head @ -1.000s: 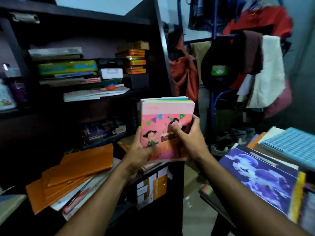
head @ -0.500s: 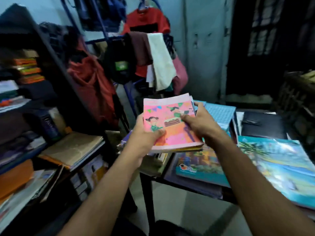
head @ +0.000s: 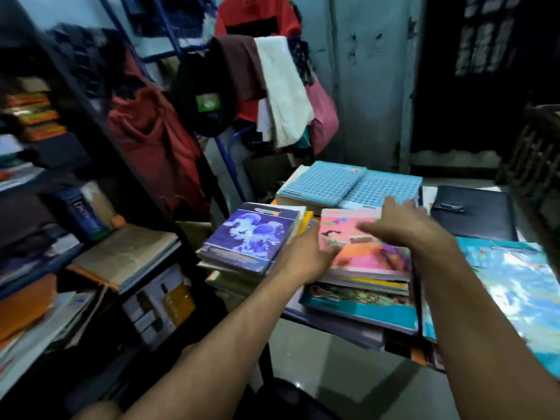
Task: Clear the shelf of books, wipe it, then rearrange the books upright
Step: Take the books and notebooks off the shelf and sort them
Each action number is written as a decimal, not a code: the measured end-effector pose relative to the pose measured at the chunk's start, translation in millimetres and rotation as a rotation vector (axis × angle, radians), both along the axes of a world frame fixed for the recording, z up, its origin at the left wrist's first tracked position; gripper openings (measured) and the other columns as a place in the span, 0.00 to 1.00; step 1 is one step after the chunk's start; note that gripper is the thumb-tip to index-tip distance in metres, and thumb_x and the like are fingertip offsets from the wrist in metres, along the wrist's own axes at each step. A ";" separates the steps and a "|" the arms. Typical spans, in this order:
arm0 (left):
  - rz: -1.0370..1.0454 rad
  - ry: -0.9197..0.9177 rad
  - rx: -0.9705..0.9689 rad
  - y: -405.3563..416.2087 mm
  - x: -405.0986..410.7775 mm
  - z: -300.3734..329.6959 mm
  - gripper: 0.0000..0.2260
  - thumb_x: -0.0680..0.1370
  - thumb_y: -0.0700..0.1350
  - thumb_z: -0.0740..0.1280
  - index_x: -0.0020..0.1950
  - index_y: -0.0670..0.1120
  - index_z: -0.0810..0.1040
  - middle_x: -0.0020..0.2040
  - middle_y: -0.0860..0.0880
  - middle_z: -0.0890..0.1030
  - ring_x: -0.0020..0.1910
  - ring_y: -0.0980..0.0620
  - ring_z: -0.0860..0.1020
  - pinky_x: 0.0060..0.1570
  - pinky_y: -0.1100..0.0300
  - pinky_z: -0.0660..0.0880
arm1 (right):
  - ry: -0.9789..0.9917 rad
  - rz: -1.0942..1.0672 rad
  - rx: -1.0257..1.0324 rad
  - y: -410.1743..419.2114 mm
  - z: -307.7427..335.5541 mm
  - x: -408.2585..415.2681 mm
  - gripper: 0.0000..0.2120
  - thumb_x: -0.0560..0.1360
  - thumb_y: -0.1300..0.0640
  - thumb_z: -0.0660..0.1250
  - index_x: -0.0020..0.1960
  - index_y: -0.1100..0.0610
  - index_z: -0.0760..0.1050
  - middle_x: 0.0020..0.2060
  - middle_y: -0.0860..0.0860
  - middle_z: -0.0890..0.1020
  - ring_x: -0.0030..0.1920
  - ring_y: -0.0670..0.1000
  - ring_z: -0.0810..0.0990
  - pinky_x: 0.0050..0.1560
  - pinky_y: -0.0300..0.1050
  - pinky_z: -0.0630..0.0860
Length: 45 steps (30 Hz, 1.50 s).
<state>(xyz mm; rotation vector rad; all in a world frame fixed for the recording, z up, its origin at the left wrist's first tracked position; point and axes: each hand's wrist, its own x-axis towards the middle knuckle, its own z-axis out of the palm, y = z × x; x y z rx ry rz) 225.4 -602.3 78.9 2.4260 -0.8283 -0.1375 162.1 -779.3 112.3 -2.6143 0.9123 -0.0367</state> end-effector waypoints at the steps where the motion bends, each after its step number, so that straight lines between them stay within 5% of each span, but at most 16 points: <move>1: -0.002 -0.003 -0.056 14.1 -1.5 6.1 0.22 0.79 0.56 0.68 0.72 0.54 0.70 0.67 0.48 0.78 0.65 0.46 0.77 0.61 0.55 0.73 | -0.108 0.025 -0.050 15.0 9.5 3.2 0.41 0.75 0.33 0.66 0.77 0.57 0.59 0.73 0.64 0.66 0.71 0.66 0.67 0.69 0.57 0.69; 5: 0.077 -0.089 -0.138 105.0 -4.4 27.6 0.22 0.74 0.64 0.68 0.66 0.59 0.73 0.57 0.54 0.84 0.53 0.50 0.83 0.56 0.50 0.79 | -0.498 0.414 0.067 120.4 36.3 8.9 0.31 0.72 0.36 0.68 0.70 0.52 0.70 0.63 0.56 0.78 0.62 0.59 0.78 0.62 0.55 0.74; 9: 0.380 -0.182 -0.126 257.6 7.5 20.4 0.17 0.73 0.60 0.67 0.59 0.57 0.78 0.50 0.53 0.85 0.48 0.52 0.83 0.49 0.53 0.79 | -0.430 0.854 0.257 256.9 16.9 19.4 0.17 0.75 0.44 0.72 0.61 0.49 0.76 0.51 0.47 0.81 0.50 0.46 0.80 0.52 0.42 0.75; 14: 0.805 -0.296 0.173 450.7 31.6 -18.5 0.24 0.74 0.64 0.63 0.67 0.57 0.74 0.65 0.52 0.78 0.64 0.46 0.75 0.61 0.51 0.73 | -0.202 1.127 0.268 380.0 -20.8 79.8 0.20 0.76 0.46 0.71 0.65 0.51 0.74 0.56 0.51 0.81 0.55 0.50 0.80 0.53 0.43 0.74; 18: 0.870 -0.206 0.299 535.3 39.8 -47.0 0.50 0.63 0.84 0.49 0.78 0.58 0.62 0.80 0.53 0.62 0.80 0.49 0.56 0.75 0.42 0.54 | -0.140 1.226 0.143 445.2 -41.9 132.3 0.27 0.77 0.47 0.70 0.72 0.55 0.69 0.66 0.55 0.75 0.67 0.55 0.73 0.61 0.45 0.71; 21: 0.858 -0.191 0.303 556.1 46.0 -67.1 0.55 0.57 0.87 0.44 0.79 0.62 0.59 0.81 0.57 0.57 0.80 0.53 0.52 0.76 0.40 0.45 | -0.039 1.226 0.062 477.1 -63.9 158.8 0.38 0.75 0.39 0.69 0.78 0.54 0.60 0.74 0.57 0.65 0.74 0.59 0.63 0.72 0.52 0.64; 27: 1.012 -0.188 0.045 568.6 56.7 -73.0 0.37 0.71 0.72 0.67 0.76 0.57 0.68 0.78 0.54 0.64 0.77 0.52 0.59 0.72 0.60 0.50 | -0.239 1.207 -0.206 506.9 -124.7 155.3 0.51 0.66 0.22 0.48 0.80 0.53 0.55 0.76 0.60 0.61 0.78 0.60 0.55 0.77 0.55 0.55; 34: 1.066 -0.232 -0.092 575.1 55.3 -81.3 0.28 0.75 0.60 0.72 0.72 0.52 0.75 0.74 0.50 0.71 0.74 0.46 0.65 0.74 0.51 0.60 | -0.230 1.244 -0.174 499.2 -130.5 157.3 0.54 0.63 0.22 0.42 0.82 0.50 0.45 0.81 0.57 0.49 0.81 0.57 0.43 0.79 0.53 0.43; 37: 1.072 -0.284 -0.060 575.7 52.9 -80.8 0.29 0.71 0.66 0.70 0.67 0.51 0.79 0.68 0.48 0.76 0.66 0.41 0.70 0.67 0.50 0.67 | -0.172 1.272 -0.100 496.0 -118.5 163.4 0.50 0.68 0.21 0.50 0.81 0.48 0.51 0.80 0.57 0.54 0.80 0.58 0.51 0.79 0.56 0.53; 41: 1.096 -0.379 -0.057 575.5 51.4 -80.3 0.21 0.69 0.59 0.78 0.57 0.51 0.82 0.60 0.50 0.76 0.62 0.42 0.68 0.62 0.52 0.68 | -0.243 1.154 0.116 504.7 -88.1 187.4 0.32 0.76 0.34 0.64 0.73 0.51 0.63 0.69 0.54 0.68 0.66 0.56 0.72 0.63 0.52 0.72; 45: 1.127 -0.380 -0.189 582.1 53.4 -84.0 0.19 0.65 0.58 0.81 0.50 0.51 0.83 0.58 0.50 0.75 0.61 0.46 0.69 0.59 0.56 0.69 | -0.322 1.170 0.207 534.9 -67.6 224.0 0.34 0.80 0.38 0.62 0.78 0.54 0.59 0.74 0.55 0.66 0.73 0.56 0.66 0.72 0.55 0.67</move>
